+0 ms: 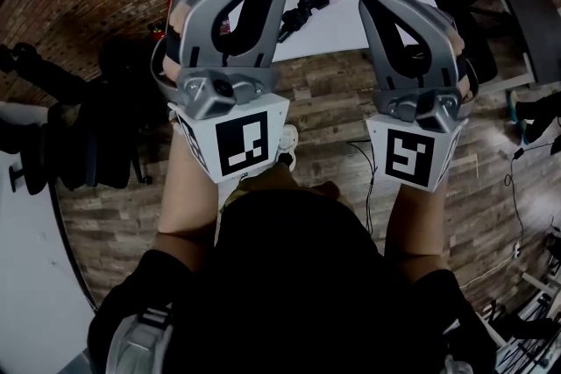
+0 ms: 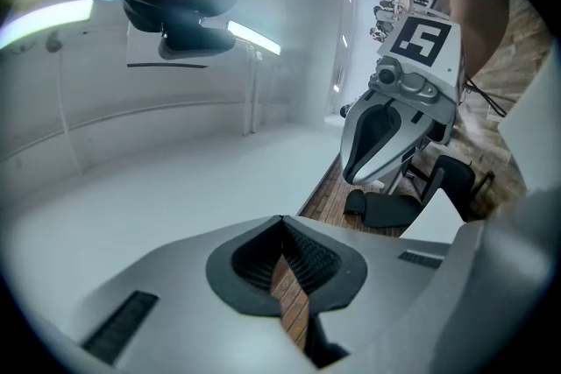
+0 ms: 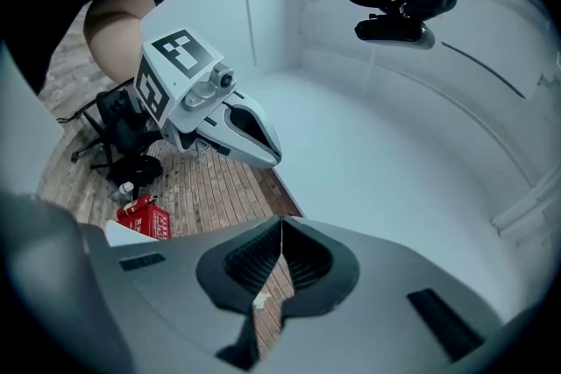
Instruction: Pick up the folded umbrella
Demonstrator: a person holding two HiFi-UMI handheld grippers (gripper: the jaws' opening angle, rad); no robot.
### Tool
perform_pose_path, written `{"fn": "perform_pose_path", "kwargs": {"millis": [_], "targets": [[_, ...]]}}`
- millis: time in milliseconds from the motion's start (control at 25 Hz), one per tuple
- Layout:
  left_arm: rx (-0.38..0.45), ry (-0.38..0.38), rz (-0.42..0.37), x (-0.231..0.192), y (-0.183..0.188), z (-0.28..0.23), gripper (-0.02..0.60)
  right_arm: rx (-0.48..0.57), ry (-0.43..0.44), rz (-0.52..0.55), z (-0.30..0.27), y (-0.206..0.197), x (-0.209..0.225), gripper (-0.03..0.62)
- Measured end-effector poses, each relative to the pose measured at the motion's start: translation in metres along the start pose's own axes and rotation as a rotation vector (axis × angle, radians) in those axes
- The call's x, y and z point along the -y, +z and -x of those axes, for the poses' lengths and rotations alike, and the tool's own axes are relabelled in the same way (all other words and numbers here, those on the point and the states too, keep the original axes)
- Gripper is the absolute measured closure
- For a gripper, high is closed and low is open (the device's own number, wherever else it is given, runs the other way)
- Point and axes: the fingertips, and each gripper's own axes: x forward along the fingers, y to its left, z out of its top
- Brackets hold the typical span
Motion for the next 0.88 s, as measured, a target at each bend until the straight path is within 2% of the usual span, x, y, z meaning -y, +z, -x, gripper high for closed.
{"fn": "perform_pose_path", "kwargs": {"millis": [240, 520, 880], "targets": [[0.002, -0.007, 0.026, -0.013, -0.043, -0.033, 0.569, -0.013, -0.001, 0.007, -0.050, -0.017, 0.001, 0.565], [0.003, -0.057, 0.083, -0.015, -0.083, -0.064, 0.569, -0.033, -0.001, 0.014, -0.094, -0.036, -0.001, 0.563], [0.037, -0.080, 0.183, -0.019, -0.116, -0.095, 0.571, -0.064, -0.035, 0.011, -0.132, -0.061, 0.005, 0.563]]}}
